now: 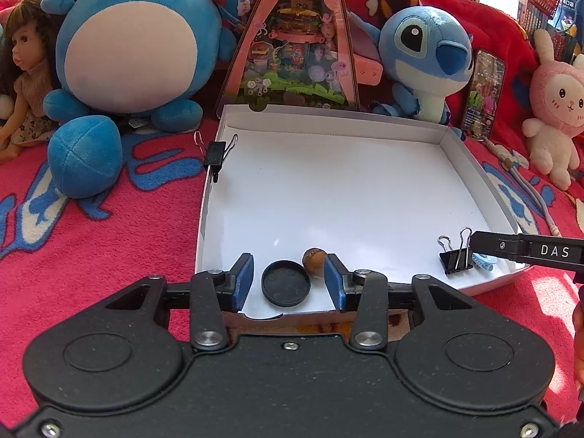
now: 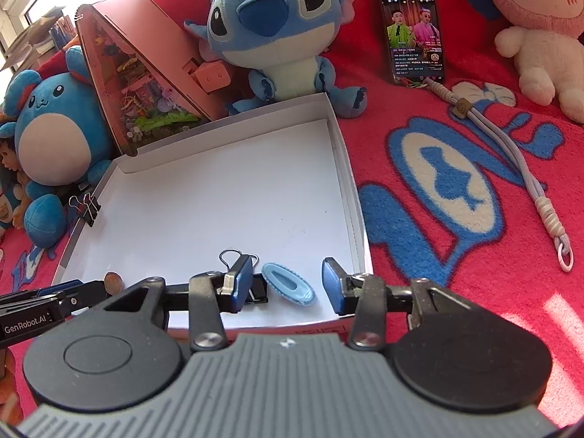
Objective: Organize rigid objects
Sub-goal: 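Open the left gripper to drop the black lid while the right gripper releases the hair clip, then withdraw both open grippers from the box toward the remaining items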
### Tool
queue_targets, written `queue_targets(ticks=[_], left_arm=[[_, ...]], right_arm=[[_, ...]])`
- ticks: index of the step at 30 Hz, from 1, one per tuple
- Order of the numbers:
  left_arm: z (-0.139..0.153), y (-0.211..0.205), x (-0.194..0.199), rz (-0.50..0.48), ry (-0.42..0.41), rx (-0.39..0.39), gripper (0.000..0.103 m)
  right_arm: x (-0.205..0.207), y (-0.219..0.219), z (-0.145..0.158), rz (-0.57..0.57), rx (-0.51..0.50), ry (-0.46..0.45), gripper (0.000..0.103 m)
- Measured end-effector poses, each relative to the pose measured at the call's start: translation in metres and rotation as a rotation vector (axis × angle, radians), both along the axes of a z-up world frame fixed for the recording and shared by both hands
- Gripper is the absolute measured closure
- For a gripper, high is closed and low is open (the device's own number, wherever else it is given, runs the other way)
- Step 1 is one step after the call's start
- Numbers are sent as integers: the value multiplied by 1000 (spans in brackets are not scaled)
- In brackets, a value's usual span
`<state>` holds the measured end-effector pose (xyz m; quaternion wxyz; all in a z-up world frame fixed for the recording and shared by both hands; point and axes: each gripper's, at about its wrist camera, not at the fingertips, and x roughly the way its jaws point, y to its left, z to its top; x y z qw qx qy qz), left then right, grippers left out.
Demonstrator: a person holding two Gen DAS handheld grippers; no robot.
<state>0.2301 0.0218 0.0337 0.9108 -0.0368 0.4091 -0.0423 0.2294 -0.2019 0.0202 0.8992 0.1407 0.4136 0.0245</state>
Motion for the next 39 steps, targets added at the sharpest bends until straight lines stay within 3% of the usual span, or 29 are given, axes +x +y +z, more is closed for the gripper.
queue_targets(ticks=[8, 18, 39], left_arm=[[13, 0, -14, -22, -36, -19, 50], [25, -4, -46, -67, -98, -34, 28], [10, -1, -128, -127, -106, -81, 25]], right_arm=[[-9, 2, 8, 16, -3, -46, 30], [-37, 13, 20, 80, -45, -137, 17], [-125, 45, 16, 216, -224, -290, 7]])
